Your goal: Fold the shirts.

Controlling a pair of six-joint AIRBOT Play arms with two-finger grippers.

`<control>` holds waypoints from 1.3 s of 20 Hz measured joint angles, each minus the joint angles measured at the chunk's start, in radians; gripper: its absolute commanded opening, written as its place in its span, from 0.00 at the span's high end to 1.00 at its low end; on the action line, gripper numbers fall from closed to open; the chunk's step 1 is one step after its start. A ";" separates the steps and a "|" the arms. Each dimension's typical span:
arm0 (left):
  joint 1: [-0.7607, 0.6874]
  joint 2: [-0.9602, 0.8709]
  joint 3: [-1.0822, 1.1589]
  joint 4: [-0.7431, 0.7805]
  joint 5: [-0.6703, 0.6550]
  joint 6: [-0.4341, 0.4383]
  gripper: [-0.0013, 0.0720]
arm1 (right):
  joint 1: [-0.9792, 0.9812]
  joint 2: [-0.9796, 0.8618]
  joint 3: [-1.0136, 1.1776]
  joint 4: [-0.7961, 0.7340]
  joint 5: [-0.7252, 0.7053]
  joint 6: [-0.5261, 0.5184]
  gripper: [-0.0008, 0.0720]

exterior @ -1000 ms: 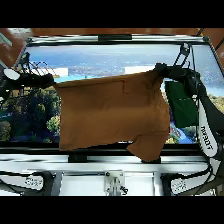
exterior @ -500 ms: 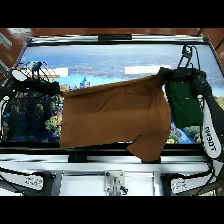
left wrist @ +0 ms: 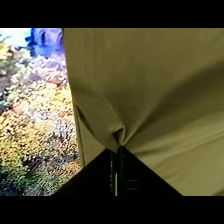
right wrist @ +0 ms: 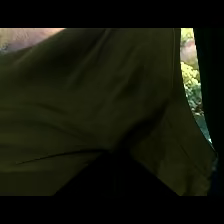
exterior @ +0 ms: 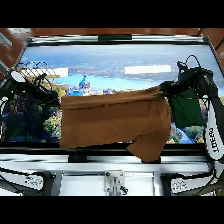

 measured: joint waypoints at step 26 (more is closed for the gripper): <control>0.188 0.359 -0.531 -0.114 -0.136 0.055 0.15 | -0.184 0.215 -0.098 -0.025 -0.454 -0.110 0.37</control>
